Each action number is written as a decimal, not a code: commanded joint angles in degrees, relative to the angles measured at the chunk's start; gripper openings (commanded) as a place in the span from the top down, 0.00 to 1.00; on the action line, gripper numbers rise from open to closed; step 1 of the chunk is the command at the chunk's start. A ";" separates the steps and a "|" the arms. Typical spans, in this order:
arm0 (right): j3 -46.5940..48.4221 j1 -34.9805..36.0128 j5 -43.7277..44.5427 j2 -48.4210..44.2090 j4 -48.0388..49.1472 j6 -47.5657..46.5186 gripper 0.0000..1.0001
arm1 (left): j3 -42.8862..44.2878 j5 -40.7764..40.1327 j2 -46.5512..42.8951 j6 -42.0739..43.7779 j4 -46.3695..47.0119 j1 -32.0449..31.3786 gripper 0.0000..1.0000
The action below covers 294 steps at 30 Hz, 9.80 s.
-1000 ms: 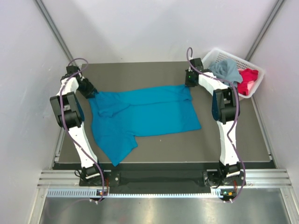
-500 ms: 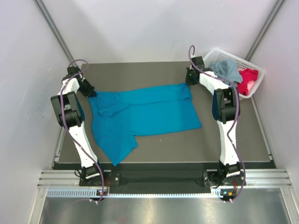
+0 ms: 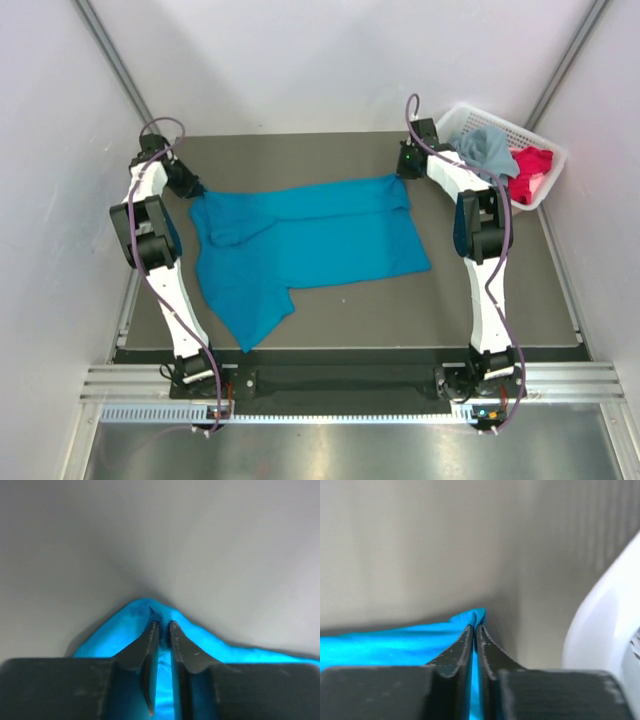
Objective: Fold and stack the t-shirts
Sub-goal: Fold the tshirt
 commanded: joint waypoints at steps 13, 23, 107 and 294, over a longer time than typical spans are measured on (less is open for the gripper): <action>5.09 1.38 3.70 -6.95 -2.41 1.78 0.47 | -10.62 -6.34 -16.66 1.44 -5.10 -1.56 0.48; -8.01 17.72 -12.47 -9.86 22.53 22.86 0.44 | -29.97 0.96 -29.60 -1.02 1.51 -7.89 0.53; -5.46 31.89 -25.66 1.93 40.39 36.24 0.45 | -32.79 -5.98 -28.46 -0.58 -2.36 -9.30 0.52; 2.97 28.11 -33.83 7.81 13.78 44.77 0.83 | -25.06 -6.60 -23.27 0.83 -14.57 -2.00 0.64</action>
